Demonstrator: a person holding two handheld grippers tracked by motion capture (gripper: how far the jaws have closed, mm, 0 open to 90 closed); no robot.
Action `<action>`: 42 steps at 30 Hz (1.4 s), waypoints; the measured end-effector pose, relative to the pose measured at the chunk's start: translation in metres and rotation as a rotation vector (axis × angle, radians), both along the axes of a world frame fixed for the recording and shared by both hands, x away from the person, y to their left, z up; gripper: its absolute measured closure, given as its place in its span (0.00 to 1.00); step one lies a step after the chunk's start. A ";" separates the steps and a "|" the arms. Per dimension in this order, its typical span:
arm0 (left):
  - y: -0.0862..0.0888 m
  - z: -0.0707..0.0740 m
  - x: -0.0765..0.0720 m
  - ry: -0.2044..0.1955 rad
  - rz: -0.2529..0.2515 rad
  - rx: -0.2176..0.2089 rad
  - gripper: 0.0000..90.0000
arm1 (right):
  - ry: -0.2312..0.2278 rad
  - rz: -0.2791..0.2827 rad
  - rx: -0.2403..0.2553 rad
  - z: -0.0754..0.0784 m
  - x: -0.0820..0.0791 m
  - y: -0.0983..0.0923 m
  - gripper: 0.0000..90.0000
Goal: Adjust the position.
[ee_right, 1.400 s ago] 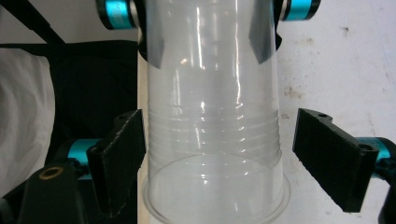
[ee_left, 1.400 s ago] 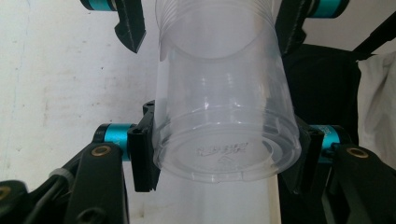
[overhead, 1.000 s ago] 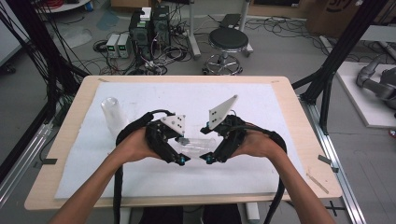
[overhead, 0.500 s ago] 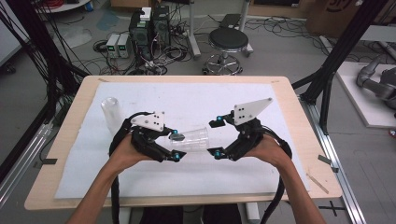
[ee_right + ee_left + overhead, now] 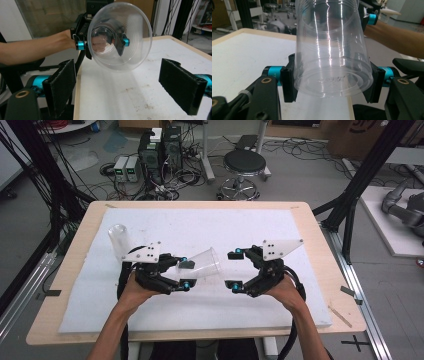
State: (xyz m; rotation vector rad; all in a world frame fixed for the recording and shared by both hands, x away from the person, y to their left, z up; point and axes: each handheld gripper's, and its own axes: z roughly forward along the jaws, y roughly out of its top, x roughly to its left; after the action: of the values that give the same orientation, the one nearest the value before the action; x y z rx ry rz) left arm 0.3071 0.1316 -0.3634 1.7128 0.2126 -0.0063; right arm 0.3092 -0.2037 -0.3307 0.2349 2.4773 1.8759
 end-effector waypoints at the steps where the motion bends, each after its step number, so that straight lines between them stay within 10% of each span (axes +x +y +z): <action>1: 0.000 -0.001 0.000 0.000 0.001 -0.016 0.46 | 0.001 0.001 0.010 -0.002 0.000 0.000 0.16; 42: -0.034 -0.004 -0.004 -0.030 -0.091 -0.029 0.46 | 0.032 0.078 0.125 -0.014 0.004 0.023 0.21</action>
State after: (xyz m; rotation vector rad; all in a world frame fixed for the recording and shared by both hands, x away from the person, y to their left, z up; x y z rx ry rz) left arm 0.3029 0.0976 -0.3671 1.6911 0.1119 -0.0500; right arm 0.3136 -0.1806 -0.3444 0.1744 2.4256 2.0776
